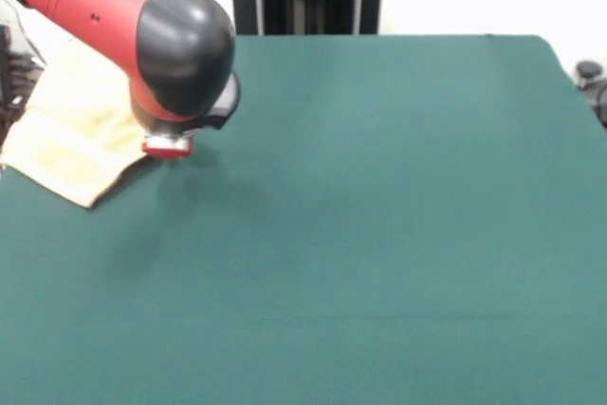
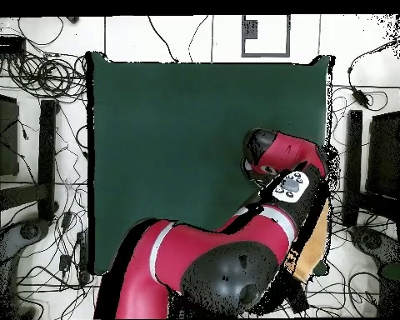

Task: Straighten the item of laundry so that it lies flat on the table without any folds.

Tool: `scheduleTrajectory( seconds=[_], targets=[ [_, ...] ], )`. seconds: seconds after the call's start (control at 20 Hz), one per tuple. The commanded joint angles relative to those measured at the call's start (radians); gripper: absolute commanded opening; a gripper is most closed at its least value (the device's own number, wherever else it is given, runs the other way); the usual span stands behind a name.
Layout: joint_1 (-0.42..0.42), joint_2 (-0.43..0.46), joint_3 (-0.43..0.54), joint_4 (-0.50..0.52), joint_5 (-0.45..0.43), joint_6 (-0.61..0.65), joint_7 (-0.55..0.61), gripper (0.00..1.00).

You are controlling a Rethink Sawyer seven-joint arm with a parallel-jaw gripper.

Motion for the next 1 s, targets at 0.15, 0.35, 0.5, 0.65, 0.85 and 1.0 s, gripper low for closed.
scheduleTrajectory(
  seconds=[0.15, 0.35, 0.5, 0.65, 0.85, 1.0],
  targets=[
    [0.066, 0.104, 0.158, -0.088, 0.212, 0.076, 0.453, 0.00],
    [0.074, 0.144, 0.134, -0.163, 0.238, 0.112, 0.537, 0.00],
    [0.077, 0.169, 0.122, -0.207, 0.262, 0.122, 0.607, 0.00],
    [0.073, 0.190, 0.112, -0.246, 0.288, 0.125, 0.663, 0.00],
    [0.068, 0.221, 0.094, -0.307, 0.321, 0.156, 0.750, 0.00],
    [0.064, 0.236, 0.087, -0.340, 0.343, 0.171, 0.803, 0.00]
  ],
)
